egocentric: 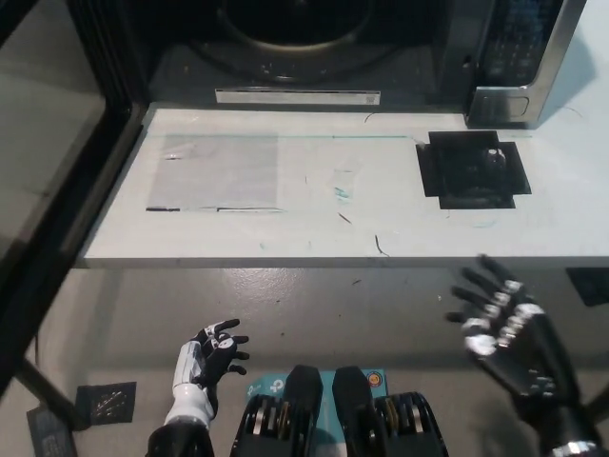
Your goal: A microwave is kept infront of the robot with its door slightly ajar. The robot uses its right hand to push the door towards the left to open it.
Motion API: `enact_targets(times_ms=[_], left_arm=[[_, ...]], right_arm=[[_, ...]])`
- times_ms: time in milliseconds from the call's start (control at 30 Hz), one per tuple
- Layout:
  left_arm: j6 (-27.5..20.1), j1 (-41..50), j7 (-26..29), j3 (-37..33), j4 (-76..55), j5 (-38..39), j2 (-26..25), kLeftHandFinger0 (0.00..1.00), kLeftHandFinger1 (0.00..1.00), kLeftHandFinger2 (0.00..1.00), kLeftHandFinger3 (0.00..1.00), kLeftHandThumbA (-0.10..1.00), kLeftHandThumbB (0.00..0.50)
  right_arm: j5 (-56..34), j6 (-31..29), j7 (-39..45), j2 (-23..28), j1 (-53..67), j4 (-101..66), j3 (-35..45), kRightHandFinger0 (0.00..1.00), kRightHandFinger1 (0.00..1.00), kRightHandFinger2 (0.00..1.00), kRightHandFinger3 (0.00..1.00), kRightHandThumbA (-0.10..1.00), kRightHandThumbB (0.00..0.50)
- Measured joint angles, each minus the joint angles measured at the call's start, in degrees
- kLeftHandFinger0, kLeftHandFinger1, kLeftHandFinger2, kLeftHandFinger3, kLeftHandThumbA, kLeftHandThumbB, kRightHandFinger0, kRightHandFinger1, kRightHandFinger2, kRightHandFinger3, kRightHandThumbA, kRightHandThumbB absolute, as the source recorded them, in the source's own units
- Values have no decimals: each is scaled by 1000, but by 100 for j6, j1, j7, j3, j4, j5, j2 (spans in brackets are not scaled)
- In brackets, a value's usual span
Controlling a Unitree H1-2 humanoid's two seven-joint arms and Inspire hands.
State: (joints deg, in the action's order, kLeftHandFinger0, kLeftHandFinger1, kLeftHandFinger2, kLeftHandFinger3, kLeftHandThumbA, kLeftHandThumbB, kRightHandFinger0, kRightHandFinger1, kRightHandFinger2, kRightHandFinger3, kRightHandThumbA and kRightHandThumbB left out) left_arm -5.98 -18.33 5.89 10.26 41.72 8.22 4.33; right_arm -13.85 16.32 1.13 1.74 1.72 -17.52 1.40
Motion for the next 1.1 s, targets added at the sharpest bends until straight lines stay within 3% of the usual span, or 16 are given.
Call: enact_targets(times_ms=[167,233,433,567,667,900,1100], left_arm=[[0,-2,27,-1,1,0,-2,310,362,436,527,24,0],[0,-2,26,-1,0,2,0,318,361,433,525,24,0],[4,-1,30,-1,-34,4,4,350,386,450,519,14,0],[3,-3,32,-1,-33,2,4,318,361,425,498,35,0],[3,-7,35,-1,-32,3,3,299,335,393,489,41,0],[0,-12,35,1,-25,6,3,287,343,411,488,26,0],[-1,-13,35,10,-22,17,6,285,339,410,493,8,0]], right_arm=[[-10,-254,-23,182,79,634,493,558,739,785,881,393,214],[20,-420,-57,216,75,973,639,562,750,773,855,381,190],[110,-912,-199,36,73,1781,914,573,717,724,793,295,200],[152,-1158,-341,-164,64,2093,1034,583,741,738,805,330,211],[198,-1331,-427,-247,39,2301,1073,455,615,656,754,338,235],[259,-1605,-574,-376,-2,2585,1092,422,584,641,758,319,211],[321,-1812,-647,-433,-70,2738,1119,370,506,604,754,227,191]])
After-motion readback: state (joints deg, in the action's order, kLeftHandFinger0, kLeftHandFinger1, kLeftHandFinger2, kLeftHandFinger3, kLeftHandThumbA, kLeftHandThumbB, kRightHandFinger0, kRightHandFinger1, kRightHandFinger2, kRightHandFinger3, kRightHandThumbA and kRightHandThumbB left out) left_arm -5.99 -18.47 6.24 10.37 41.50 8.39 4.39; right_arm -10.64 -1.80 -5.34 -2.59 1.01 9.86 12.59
